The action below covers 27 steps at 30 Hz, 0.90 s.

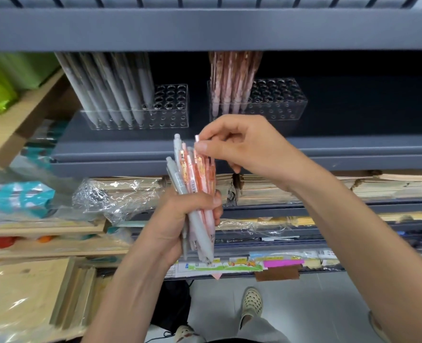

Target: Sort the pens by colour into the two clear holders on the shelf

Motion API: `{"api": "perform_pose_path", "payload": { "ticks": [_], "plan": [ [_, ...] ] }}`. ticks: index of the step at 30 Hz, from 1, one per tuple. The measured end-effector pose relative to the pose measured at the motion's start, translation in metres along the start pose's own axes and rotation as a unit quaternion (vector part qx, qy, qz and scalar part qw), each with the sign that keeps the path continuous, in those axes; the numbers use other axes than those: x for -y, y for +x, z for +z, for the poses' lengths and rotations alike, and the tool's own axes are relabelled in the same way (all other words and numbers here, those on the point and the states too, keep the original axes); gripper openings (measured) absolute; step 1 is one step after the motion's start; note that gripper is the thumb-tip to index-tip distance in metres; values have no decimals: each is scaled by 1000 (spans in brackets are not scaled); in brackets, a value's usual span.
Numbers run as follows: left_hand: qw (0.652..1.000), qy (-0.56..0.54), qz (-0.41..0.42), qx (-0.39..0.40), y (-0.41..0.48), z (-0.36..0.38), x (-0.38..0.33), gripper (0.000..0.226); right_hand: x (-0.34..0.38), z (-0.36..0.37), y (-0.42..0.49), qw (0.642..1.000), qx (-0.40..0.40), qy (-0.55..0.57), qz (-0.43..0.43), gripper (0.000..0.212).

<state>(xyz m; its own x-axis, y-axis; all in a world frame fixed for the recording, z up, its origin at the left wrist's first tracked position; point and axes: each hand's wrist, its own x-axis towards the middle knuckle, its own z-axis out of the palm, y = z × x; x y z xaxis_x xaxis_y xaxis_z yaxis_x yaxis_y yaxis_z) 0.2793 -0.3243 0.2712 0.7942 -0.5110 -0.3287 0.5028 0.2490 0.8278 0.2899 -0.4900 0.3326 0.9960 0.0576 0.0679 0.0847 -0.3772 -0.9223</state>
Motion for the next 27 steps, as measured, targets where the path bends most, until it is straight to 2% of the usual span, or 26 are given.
{"api": "perform_pose_path", "payload": {
  "ticks": [3,9,12,16,19,22,27],
  "plan": [
    [1000,14,-3,-9,2,0,2,34,-2,1,2,1000,19,11,14,20],
    [1000,1,18,-15,4,3,5,25,-9,-3,2,995,42,87,36,19],
    [999,-16,23,-27,6,5,7,34,-13,-7,2,992,43,114,31,19],
    [999,-38,31,-3,7,7,11,16,-19,-13,1,989,36,140,29,18],
    [997,-65,32,12,8,10,13,11,-23,-18,-1,984,37,173,31,17],
    [994,-111,23,-3,10,11,12,22,-27,-25,-2,975,44,217,30,19],
    [997,-65,19,-37,11,13,10,36,-31,-32,-4,969,45,242,27,18]
  ]
}}
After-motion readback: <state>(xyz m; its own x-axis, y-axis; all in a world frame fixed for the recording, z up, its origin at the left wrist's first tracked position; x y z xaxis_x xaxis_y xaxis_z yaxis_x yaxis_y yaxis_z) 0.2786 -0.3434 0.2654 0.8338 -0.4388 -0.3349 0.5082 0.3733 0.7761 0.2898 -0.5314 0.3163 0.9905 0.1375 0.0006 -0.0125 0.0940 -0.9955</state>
